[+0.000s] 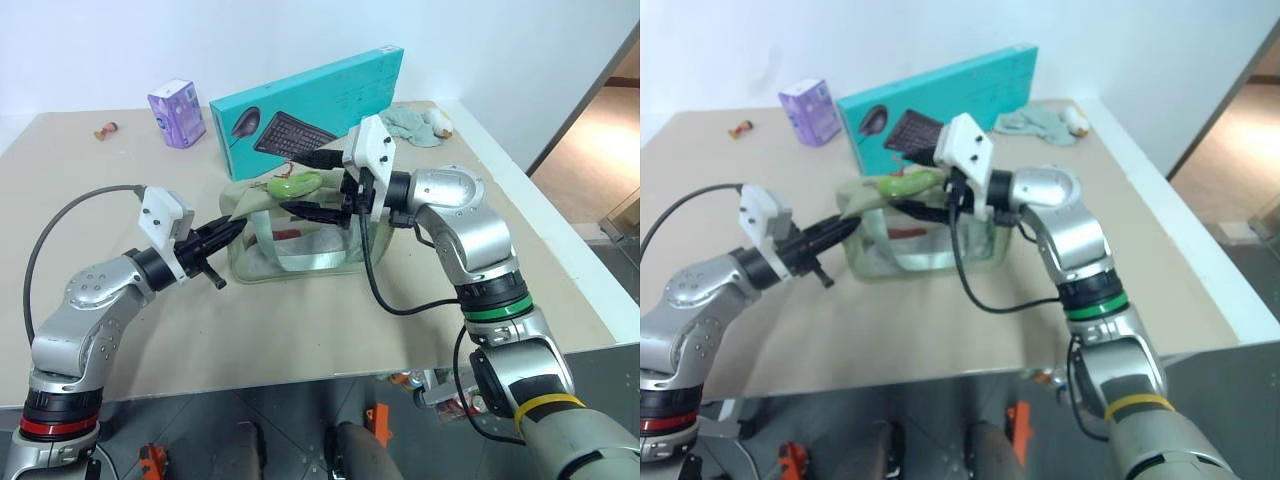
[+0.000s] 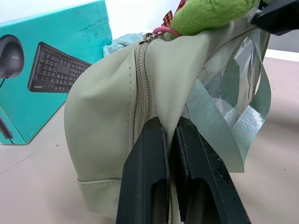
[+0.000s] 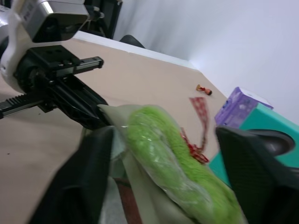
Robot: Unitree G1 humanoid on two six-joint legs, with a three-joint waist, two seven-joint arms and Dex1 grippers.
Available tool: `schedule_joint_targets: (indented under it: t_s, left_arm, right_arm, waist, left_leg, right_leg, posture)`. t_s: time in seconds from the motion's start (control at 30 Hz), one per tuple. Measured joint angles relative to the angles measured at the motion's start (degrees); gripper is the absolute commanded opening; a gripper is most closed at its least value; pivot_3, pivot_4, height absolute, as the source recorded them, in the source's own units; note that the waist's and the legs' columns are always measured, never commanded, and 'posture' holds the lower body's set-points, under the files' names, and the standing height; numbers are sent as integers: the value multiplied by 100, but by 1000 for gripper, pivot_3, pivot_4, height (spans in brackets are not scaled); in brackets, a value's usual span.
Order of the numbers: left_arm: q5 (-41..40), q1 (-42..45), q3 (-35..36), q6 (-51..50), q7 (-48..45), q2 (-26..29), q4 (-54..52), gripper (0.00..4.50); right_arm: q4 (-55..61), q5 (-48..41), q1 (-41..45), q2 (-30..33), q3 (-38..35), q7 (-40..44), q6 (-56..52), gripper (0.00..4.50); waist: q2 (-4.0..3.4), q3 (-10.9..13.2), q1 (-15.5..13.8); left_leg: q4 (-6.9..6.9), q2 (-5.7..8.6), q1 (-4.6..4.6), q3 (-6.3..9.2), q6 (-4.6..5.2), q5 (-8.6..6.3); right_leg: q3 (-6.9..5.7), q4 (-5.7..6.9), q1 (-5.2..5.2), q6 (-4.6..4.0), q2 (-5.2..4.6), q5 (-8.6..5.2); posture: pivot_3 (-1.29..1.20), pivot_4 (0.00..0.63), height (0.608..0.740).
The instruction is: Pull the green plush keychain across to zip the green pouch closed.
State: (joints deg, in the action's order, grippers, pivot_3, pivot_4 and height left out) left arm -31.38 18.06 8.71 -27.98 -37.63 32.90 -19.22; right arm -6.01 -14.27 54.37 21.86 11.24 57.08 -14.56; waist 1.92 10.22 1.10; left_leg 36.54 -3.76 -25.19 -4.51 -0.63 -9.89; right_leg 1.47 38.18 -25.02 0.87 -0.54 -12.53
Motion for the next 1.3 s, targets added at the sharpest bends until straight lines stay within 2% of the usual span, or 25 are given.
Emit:
schedule_joint_targets:
  t_s: [0.23,0.5,0.63,0.83,1.3]
  left_arm:
    - [7,-1,-1,1,6,-8,0,0]
    - [15,1,-2,-2,25,-17,1,0]
    - [-9,22,2,-77,93,-21,2,0]
    - [-46,94,-5,-159,91,-54,2,0]
    - [-78,262,-141,-258,106,-89,13,0]
  right_arm:
    - [0,-20,0,-54,-7,3,-66,75]
    - [0,-26,0,-53,-27,4,-101,25]
    - [-9,-133,79,-28,-281,-50,15,25]
    - [-124,-190,569,198,-650,-74,264,25]
    - [-437,-166,724,673,-666,49,634,25]
  waist:
    - [0,0,0]
    - [0,0,0]
    - [0,0,0]
    - [0,0,0]
    - [0,0,2]
  left_leg:
    - [1,-1,0,0,0,0]
    - [1,-1,0,0,0,0]
    - [1,0,0,0,0,0]
    - [0,-1,1,0,0,0]
    - [-7,0,0,-2,0,0]
  right_leg:
    - [0,0,0,0,0,0]
    - [-1,0,0,0,0,0]
    - [0,0,-1,0,0,0]
    - [-1,0,-1,-2,0,-1]
    - [2,-1,-4,-4,0,-3]
  posture:
    - [0,150,740]
    - [0,150,740]
    - [0,150,740]
    - [0,150,740]
    - [0,150,740]
